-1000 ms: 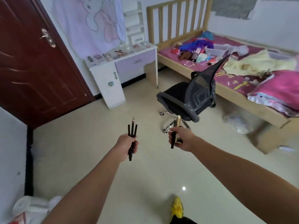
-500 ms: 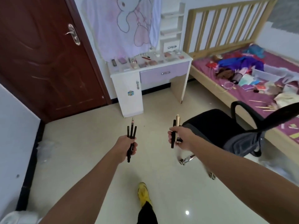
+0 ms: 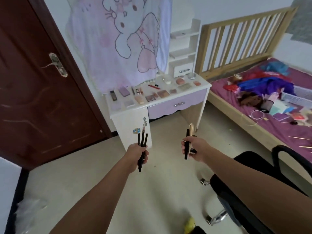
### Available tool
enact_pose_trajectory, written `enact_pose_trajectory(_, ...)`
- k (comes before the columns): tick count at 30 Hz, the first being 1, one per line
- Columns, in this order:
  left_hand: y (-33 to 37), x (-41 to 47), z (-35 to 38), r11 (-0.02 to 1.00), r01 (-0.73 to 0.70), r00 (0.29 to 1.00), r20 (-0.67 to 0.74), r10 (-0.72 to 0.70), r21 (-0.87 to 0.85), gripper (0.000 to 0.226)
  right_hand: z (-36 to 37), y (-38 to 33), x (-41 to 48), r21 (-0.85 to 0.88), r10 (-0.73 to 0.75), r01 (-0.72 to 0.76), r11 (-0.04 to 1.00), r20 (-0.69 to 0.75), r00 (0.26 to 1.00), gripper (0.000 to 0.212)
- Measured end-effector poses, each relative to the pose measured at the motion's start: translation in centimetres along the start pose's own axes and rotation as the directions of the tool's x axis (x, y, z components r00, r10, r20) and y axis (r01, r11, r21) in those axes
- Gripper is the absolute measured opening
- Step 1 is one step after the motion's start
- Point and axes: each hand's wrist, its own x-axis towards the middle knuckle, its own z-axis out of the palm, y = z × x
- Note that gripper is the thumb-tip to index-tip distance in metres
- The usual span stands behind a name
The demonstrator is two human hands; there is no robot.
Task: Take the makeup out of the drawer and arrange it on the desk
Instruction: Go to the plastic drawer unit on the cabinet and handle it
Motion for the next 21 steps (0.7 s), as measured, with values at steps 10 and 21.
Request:
enact_pose_trajectory(10,12.9,20.2,2.9,1.000,0.023,0.999,-0.032,-0.022,0.004,0.023,4.0,-14.1,21.0,-0.097,0.076,-0.076,0.992,-0.007,0.997,0.025)
enact_pose_trajectory(21,24.8,37.7,4.0,0.992,0.091,0.991,-0.086,-0.099,-0.088,0.016,9.9,-28.5,38.6,-0.223,0.061,-0.057,0.973,0.010,0.998,0.005)
